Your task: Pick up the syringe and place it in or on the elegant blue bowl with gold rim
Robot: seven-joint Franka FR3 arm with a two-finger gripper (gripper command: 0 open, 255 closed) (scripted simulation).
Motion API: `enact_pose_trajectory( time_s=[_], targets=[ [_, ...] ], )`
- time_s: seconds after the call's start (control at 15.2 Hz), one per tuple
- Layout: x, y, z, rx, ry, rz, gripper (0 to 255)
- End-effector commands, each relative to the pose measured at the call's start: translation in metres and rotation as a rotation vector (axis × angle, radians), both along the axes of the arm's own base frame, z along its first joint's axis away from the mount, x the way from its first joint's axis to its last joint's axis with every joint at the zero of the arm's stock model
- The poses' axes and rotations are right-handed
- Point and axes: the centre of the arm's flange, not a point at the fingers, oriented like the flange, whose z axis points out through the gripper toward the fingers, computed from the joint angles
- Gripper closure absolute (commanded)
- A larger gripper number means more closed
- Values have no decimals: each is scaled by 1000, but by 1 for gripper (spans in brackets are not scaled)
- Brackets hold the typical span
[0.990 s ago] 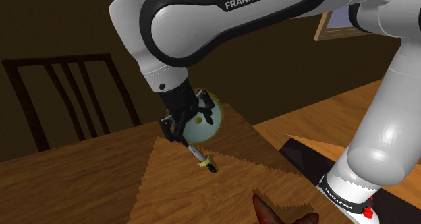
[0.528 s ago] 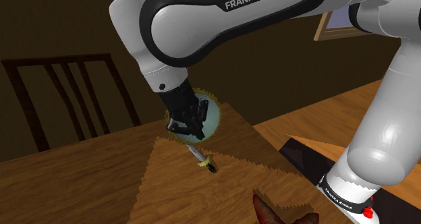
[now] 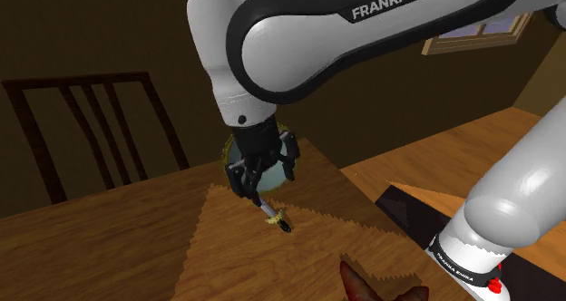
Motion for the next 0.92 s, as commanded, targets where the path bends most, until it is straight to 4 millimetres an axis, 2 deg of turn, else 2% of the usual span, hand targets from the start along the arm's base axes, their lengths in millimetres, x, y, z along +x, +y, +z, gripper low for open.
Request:
enact_pose_trajectory(
  time_s=[0.0,0.46,0.86],
  targets=[
    [-27,-6,-6,130,-73,-38,0],
    [-33,-5,-43,130,-73,-38,0],
    [-33,-5,-46,130,-73,-38,0]
  ],
)
